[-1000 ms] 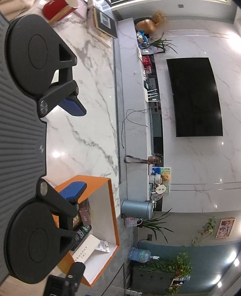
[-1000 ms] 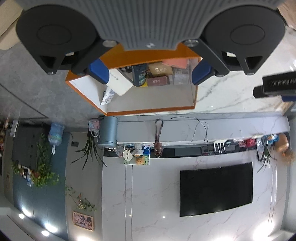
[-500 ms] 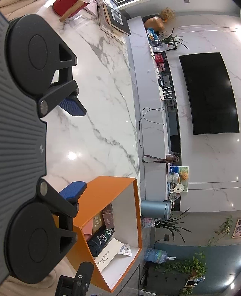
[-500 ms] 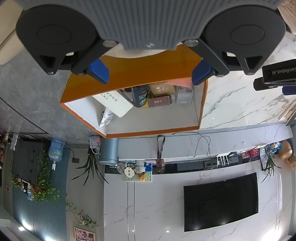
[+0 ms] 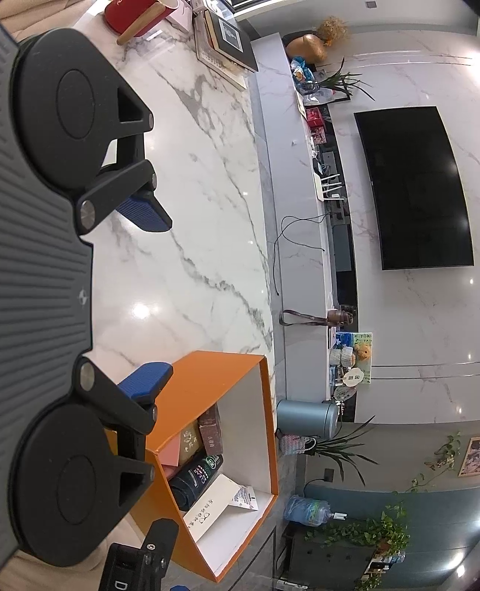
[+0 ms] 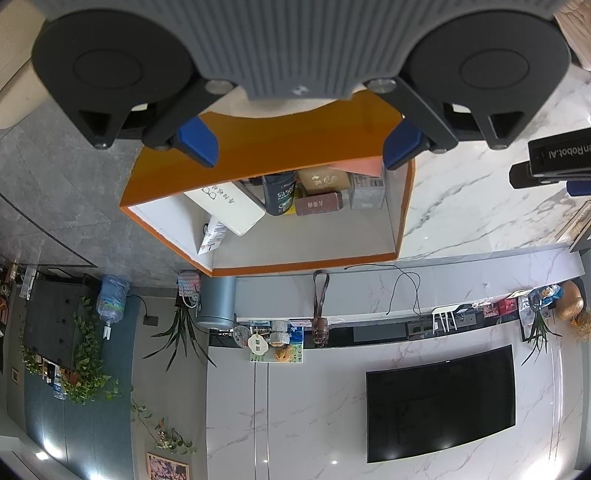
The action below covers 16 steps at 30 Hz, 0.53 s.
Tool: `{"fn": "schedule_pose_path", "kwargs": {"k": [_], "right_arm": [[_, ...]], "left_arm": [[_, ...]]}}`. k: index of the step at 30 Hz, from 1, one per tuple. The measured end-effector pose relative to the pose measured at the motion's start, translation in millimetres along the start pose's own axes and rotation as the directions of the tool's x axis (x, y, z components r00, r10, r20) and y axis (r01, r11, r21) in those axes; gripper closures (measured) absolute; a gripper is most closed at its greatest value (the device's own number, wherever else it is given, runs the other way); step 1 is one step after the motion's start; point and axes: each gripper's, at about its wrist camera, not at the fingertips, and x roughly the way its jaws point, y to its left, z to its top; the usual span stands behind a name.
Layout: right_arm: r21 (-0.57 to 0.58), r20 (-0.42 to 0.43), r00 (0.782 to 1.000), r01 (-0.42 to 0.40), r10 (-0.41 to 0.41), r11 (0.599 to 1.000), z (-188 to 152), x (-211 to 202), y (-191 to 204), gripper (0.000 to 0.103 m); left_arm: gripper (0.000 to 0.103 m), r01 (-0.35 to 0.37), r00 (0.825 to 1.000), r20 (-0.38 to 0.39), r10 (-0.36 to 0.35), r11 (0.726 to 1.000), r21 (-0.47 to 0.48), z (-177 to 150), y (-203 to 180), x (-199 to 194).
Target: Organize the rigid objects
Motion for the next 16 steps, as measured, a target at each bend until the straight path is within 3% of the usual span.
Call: {"fn": "schedule_pose_path", "kwargs": {"k": [16], "right_arm": [[0.002, 0.0, 1.0, 0.0, 0.0, 1.0, 1.0, -0.1, 0.1, 0.008]], "left_arm": [[0.009, -0.001, 1.0, 0.003, 0.001, 1.0, -0.002, 0.6, 0.2, -0.6]]}}
